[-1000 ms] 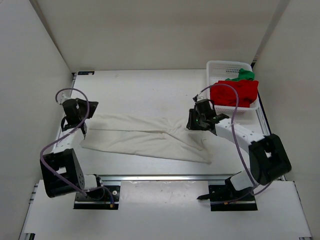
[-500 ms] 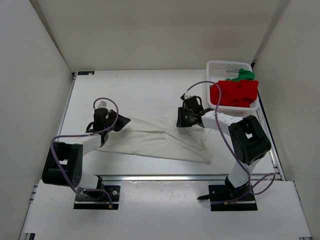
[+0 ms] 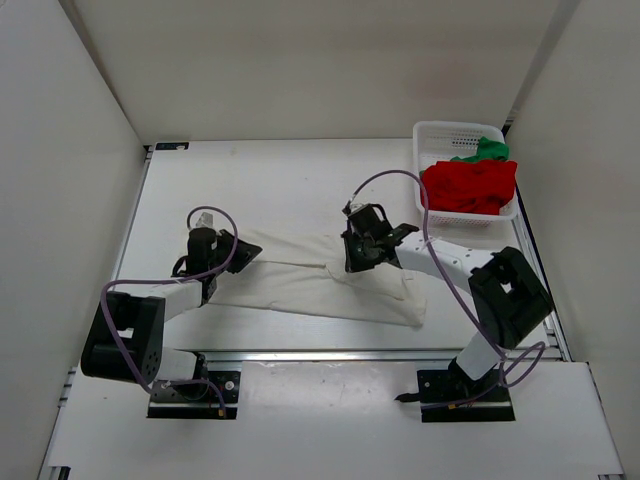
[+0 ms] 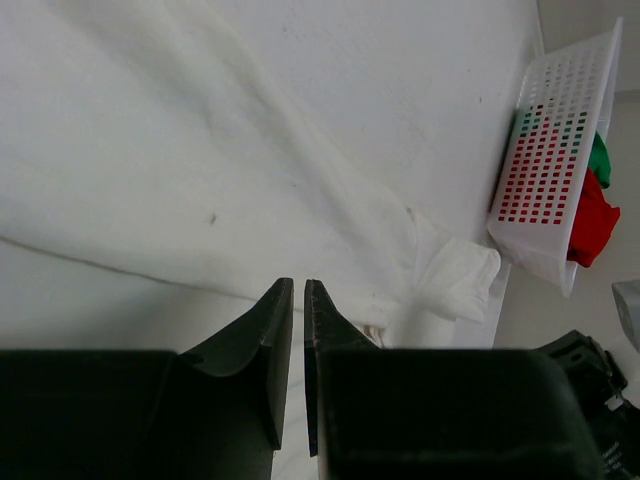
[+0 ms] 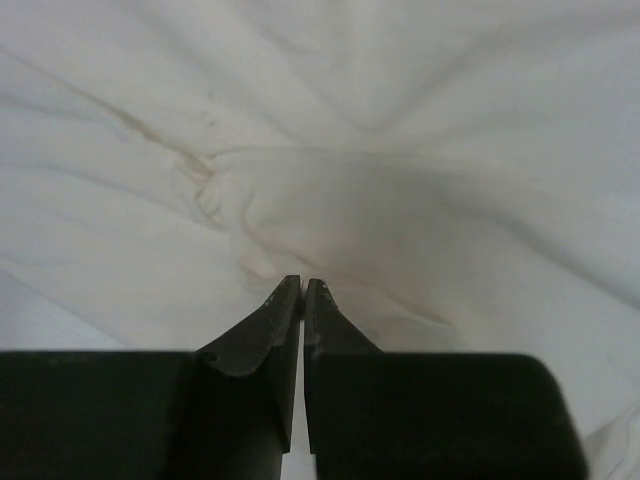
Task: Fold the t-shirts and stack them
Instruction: Fold the other side of the tshirt into a rectangle
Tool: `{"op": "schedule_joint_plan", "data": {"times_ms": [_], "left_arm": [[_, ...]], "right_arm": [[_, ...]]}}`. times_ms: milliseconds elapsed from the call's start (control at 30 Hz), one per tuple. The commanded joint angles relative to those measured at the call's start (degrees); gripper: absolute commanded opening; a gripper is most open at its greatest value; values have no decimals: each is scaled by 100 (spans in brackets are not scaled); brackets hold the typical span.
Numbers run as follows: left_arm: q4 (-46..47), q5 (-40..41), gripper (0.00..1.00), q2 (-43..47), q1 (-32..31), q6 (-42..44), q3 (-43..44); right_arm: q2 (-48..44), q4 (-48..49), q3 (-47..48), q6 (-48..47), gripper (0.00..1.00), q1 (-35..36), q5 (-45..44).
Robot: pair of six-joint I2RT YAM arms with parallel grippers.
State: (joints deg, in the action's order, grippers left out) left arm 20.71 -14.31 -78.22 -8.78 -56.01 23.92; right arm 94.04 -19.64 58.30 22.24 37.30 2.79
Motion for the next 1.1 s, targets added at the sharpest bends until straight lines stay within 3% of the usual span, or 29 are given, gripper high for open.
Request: {"op": "schedule_joint_plan", "data": {"times_ms": [0, 300, 500, 567, 667, 767, 833, 967, 1000, 1067], "left_arm": [[293, -81, 17, 201, -54, -68, 7], [364, -178, 17, 166, -98, -191, 165], [311, -248, 17, 201, -116, -174, 306], [250, -213, 17, 253, -151, -121, 289], [162, -151, 17, 272, -334, -33, 394], [109, -47, 17, 166, -756, 63, 499], [91, 59, 18, -52, -1116, 107, 657], [205, -45, 19, -623, -1504, 151, 1026], [275, -185, 19, -747, -1504, 56, 1061], [337, -449, 18, -1089, -1557, 29, 1255]], "right_arm": [[-351, -453, 173, 254, 0, 312, -217], [-510, -181, -118, 940, 1, 910, 247], [-649, -355, 172, 773, 12, 1166, 407], [-868, -540, 208, 555, 22, 1008, 407], [-1386, -594, -107, 465, 25, 693, 74], [-1582, -252, -695, 474, 15, 130, 214], [-1608, -146, -1083, 501, 1, -73, 56], [-1950, 275, -1830, 624, 0, -512, -6], [-2020, 259, -1997, 667, 0, -591, 2], [-2353, 145, -2217, 668, 15, -706, -76]]}}
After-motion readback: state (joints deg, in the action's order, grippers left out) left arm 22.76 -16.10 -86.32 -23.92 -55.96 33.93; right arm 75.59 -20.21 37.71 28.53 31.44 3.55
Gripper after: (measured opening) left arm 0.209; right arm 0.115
